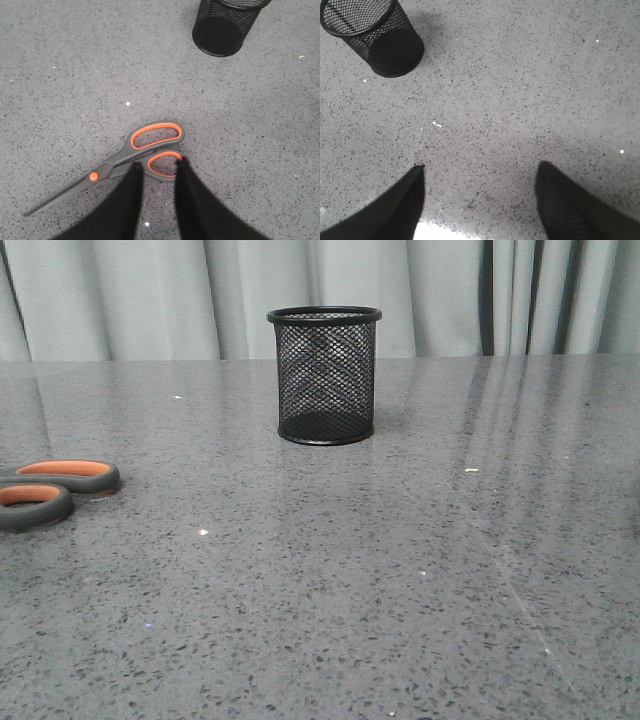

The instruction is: Put scissors into bucket

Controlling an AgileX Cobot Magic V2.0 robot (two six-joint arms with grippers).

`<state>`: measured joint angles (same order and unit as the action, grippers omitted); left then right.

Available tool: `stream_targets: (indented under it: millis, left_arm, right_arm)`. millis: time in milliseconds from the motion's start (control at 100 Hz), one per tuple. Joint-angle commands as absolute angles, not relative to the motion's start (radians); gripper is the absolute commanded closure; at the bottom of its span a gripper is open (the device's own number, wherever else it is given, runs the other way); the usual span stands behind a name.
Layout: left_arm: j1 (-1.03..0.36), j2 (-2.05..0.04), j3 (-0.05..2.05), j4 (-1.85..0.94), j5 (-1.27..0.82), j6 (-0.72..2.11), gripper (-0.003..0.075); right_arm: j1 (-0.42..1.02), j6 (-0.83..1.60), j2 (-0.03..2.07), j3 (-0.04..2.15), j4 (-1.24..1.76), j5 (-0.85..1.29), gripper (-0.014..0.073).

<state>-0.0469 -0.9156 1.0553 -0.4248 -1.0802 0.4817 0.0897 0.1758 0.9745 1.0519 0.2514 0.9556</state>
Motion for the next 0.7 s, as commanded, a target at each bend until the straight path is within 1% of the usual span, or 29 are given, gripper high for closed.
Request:
stream_targets:
  millis: [0,30,60,80,120,190,410,500,690]
  left_arm:
    - [-0.041,-0.913,1.089,-0.467,-1.043,0.49,0.0353]
    - [-0.041,-0.913,1.089,-0.467,-1.043,0.49,0.0286]
    - [-0.041,-0.913,1.089,-0.467,-1.044,0.49,0.0244]
    - [-0.041,-0.913,1.089,-0.469,-1.046,0.49,0.022]
    - [-0.041,-0.913,1.089,-0.474,-1.046,0.49,0.0202]
    - [-0.041,-0.913,1.089,-0.474,-1.046,0.496,0.0213]
    - [-0.041,-0.948,1.122,-0.474,-1.093,0.659,0.03]
    - [-0.041,-0.998,1.164,-0.462,-1.131,0.693,0.0309]
    - [-0.041,-1.176,1.283,-0.402,-1.258,0.808,0.0311]
  right_arm:
    - [0.084,0.189,0.969,1.09,0.267,0.909,0.0106]
    - [0.084,0.189,0.969,1.09,0.269,0.907,0.0106]
    - [0.084,0.189,0.969,1.09,0.269,0.904,0.0106]
    - [0.084,0.189,0.969,1.09,0.269,0.904,0.0106]
    - [0.084,0.189,0.969,1.09,0.269,0.904,0.0106]
    - [0.084,0.189,0.969,1.09,0.269,0.904,0.0106]
    - [0.084,0.191,0.969,1.09,0.269,0.904,0.0106]
    - [0.084,0.192,0.969,1.09,0.269,0.904,0.0106]
    - [0.084,0.201,0.969,1.09,0.269,0.904,0.0106]
